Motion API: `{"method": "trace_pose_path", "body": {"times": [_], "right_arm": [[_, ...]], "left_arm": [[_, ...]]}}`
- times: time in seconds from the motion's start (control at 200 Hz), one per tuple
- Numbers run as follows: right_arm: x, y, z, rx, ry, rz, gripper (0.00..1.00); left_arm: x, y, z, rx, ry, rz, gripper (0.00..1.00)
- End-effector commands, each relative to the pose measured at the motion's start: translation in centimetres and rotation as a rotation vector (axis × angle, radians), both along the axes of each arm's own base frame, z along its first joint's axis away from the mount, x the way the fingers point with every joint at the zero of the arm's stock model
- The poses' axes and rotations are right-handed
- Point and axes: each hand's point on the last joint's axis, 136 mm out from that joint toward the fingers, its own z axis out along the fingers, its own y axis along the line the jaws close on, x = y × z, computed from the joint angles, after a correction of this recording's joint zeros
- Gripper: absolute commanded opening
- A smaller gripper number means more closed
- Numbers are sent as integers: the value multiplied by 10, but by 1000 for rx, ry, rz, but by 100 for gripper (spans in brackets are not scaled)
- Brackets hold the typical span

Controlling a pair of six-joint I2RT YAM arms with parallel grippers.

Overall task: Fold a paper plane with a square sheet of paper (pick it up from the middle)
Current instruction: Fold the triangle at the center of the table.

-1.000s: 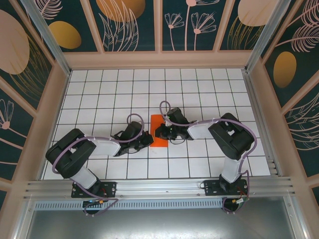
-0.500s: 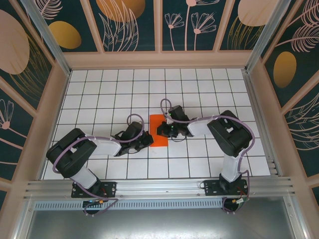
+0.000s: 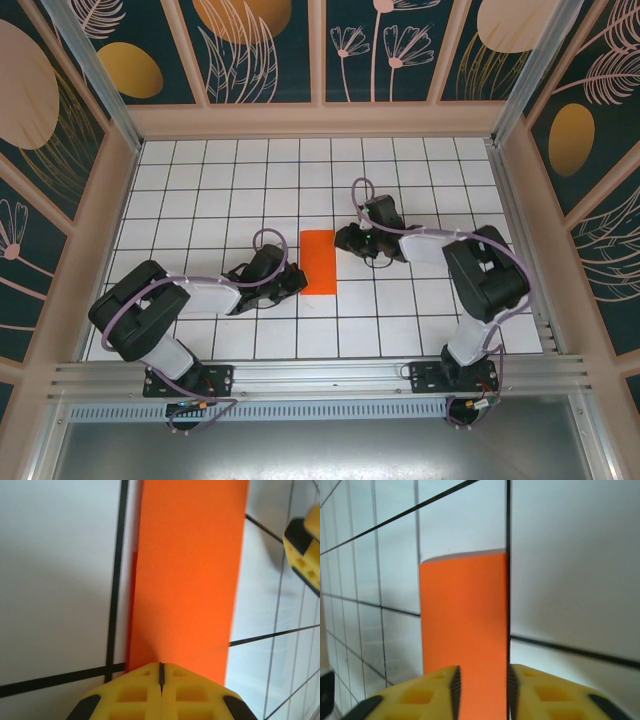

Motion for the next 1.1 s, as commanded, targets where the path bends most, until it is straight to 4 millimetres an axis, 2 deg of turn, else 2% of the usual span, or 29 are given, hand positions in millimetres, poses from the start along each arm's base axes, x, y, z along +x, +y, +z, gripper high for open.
{"method": "trace_pose_path", "body": {"times": [0.0,0.13,0.225,0.3,0.415,0.475,0.495,0.595,0.856,1.091], "right_arm": [[-15,-8,15,25,-9,-21,42],[-31,-11,16,59,9,-15,54],[-39,-14,14,73,26,-20,58],[-42,-15,14,80,30,-24,62],[-46,-17,13,82,38,-36,66],[-48,-18,12,81,47,-41,68],[-48,-18,11,81,52,-44,69],[-51,-18,8,83,67,-47,70],[-61,-15,2,75,117,-58,70],[-77,2,-3,70,161,-26,64]], "left_arm": [[19,-9,33,-1,-101,-4,11],[48,2,38,162,-161,45,15],[57,-9,39,168,-171,12,14],[60,-17,32,173,-154,-16,11],[59,-18,14,203,-115,-29,7],[59,-17,12,207,-108,-28,5],[57,-14,1,228,-86,-29,4],[54,-12,-12,240,-53,-22,1],[40,1,-39,255,23,16,0],[29,10,-52,253,64,43,0]]}}
